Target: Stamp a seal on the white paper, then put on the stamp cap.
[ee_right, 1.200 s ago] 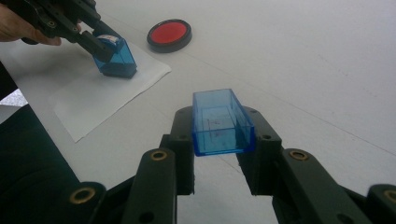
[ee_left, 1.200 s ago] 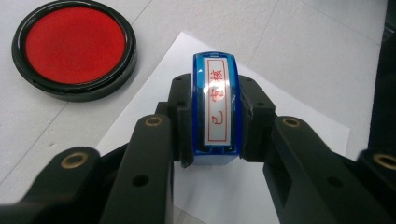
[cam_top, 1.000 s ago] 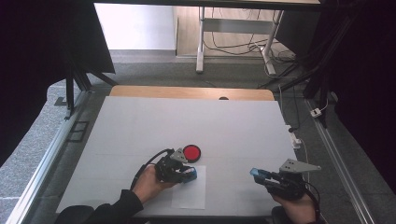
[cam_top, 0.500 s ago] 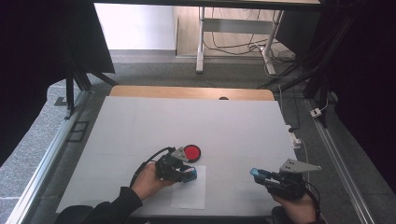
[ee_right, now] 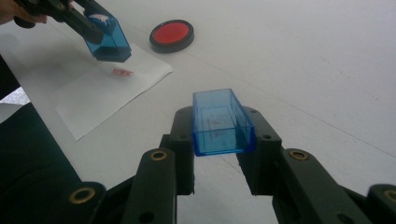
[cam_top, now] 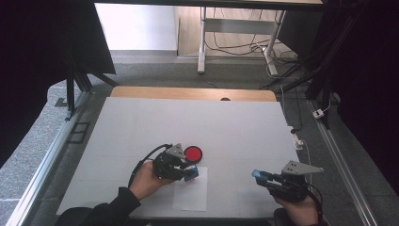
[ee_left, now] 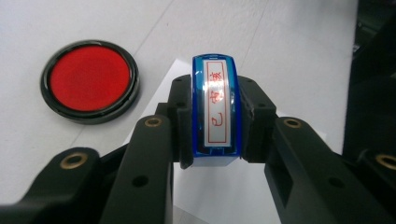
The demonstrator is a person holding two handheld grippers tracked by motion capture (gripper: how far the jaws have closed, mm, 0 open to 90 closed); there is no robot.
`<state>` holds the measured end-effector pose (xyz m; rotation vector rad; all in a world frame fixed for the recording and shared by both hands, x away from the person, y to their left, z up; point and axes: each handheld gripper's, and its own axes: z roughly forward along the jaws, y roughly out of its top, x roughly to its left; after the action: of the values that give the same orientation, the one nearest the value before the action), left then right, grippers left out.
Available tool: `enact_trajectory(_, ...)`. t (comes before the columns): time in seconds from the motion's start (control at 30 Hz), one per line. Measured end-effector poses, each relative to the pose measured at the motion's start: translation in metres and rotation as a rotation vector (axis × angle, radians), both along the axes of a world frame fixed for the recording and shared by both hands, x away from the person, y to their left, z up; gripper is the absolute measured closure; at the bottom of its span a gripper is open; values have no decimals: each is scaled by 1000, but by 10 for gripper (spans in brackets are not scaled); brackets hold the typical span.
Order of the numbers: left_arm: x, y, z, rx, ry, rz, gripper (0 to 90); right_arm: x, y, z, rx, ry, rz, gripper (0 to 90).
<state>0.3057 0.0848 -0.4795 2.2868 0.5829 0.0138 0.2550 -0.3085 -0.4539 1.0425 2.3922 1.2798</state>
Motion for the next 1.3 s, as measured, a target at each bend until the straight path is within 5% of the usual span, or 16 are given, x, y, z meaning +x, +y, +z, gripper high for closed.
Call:
enact_trajectory(0.83, -4, 34, 37, -217, -62, 13, 701, 0, 0, 0, 1, 2, 4, 683)
enact_trajectory(1.3, -4, 38, 40, -241, -71, 1, 701, 0, 0, 0, 11, 2, 12, 683)
